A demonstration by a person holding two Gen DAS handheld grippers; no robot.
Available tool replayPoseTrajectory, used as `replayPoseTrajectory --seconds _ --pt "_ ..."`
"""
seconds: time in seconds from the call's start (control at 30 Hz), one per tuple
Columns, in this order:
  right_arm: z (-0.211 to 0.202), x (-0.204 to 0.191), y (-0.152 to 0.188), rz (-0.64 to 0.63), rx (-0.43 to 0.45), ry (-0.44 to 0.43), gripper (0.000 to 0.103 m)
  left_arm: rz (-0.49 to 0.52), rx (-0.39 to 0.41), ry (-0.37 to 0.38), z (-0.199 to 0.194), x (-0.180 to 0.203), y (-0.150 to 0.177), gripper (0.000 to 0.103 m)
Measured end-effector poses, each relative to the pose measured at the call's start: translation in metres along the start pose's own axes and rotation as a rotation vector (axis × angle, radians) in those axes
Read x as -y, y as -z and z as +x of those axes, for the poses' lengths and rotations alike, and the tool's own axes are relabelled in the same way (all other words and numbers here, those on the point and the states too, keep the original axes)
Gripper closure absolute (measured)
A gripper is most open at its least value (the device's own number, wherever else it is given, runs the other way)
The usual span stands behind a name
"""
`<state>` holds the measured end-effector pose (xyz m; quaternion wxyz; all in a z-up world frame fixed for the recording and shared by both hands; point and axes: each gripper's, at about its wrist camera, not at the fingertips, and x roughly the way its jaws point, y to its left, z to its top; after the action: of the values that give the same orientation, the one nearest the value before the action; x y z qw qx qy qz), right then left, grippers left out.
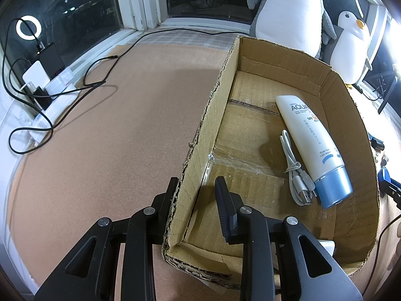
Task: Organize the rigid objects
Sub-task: 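Close the right gripper on the blue tape measure and lift it, then carry the tape measure into the box and open the right gripper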
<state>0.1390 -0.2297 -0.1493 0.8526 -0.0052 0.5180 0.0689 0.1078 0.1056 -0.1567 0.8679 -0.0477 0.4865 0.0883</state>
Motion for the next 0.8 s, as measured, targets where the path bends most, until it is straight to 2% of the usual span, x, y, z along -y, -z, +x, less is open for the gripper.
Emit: replayPoseTrajectory --seconds 0.37,0.8 --pt "-0.027 -0.017 -0.006 -0.018 0.053 -0.048 0.057 0.000 0.000 0.000 0.000 0.000 0.000 0.076" --pt "-0.065 -0.096 -0.039 -0.149 0.150 -0.184 0.057 0.000 0.001 0.000 0.000 0.000 0.000 0.076"
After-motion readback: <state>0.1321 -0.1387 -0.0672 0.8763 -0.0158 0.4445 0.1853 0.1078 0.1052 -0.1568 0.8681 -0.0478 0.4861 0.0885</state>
